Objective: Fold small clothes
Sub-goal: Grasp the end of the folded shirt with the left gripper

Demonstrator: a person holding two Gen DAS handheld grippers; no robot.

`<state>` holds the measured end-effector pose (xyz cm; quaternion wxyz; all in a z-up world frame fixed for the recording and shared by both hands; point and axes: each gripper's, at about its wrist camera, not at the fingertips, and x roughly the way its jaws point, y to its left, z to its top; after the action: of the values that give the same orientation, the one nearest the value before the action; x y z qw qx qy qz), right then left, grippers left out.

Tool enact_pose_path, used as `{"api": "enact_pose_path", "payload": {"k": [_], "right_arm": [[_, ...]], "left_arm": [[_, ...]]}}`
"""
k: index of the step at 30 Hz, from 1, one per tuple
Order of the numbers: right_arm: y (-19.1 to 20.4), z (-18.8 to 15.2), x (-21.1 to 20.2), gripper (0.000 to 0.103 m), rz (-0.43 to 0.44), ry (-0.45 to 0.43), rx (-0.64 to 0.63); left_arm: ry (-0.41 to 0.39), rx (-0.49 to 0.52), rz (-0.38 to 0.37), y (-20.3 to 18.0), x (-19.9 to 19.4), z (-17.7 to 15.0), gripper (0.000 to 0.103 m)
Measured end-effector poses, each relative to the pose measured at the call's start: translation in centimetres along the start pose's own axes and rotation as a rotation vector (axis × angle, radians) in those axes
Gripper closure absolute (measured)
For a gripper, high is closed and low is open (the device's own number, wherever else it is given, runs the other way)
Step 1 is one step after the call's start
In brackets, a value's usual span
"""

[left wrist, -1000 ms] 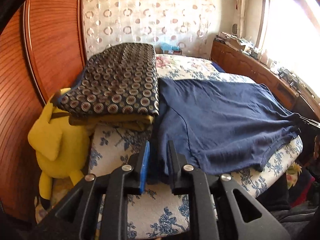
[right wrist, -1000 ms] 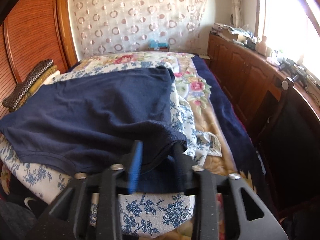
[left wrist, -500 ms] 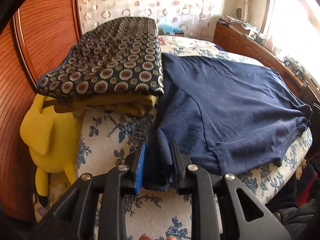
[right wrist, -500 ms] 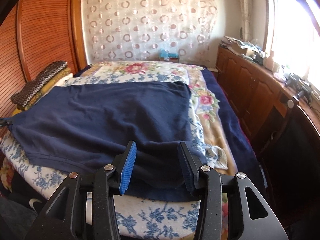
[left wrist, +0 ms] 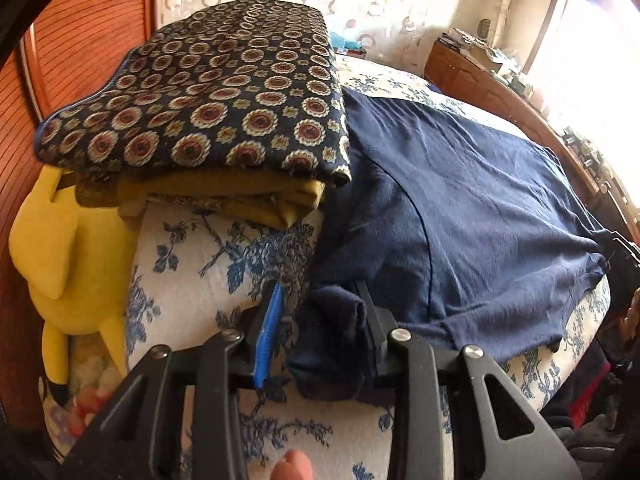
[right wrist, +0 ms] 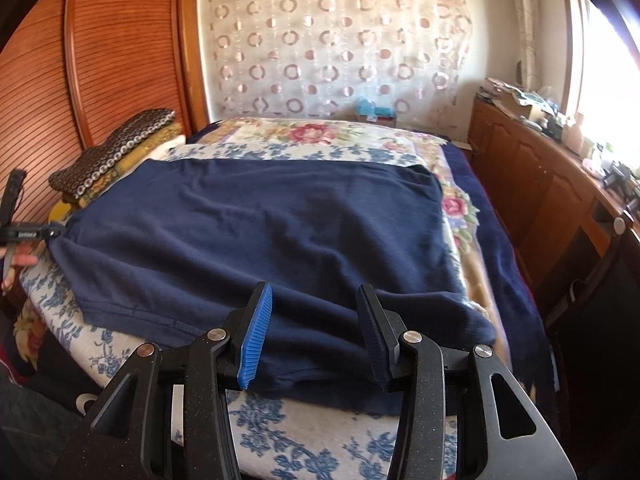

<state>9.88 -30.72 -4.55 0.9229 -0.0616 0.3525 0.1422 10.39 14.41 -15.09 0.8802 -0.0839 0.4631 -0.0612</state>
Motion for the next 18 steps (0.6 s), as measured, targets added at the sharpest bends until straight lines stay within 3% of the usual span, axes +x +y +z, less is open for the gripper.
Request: {"api": "enact_pose_path", "payload": {"k": [8, 16, 17, 18], "right_arm": [[0.6, -0.3, 0.4, 0.059, 0.016, -0.003, -0.009], [0.2, 0.1, 1.4, 0.058, 0.007, 0.0, -0.012], [0.3, 0.3, 1.8, 0.056, 0.003, 0.005, -0.018], [0.3, 0.2, 2.1, 0.048, 0.005, 0.009, -0.02]], "left_arm": [[0.059, 0.08, -0.041, -1.5, 0.7, 1.6, 0.067], [0.074, 0.114, -0.012, -2.7, 1.7, 3.1, 0.067], [0.075, 0.12, -0.006, -2.9, 1.8, 3.2, 0.067], [0.074, 0.127, -0.007, -3.1, 1.8, 3.2, 0.076]]}}
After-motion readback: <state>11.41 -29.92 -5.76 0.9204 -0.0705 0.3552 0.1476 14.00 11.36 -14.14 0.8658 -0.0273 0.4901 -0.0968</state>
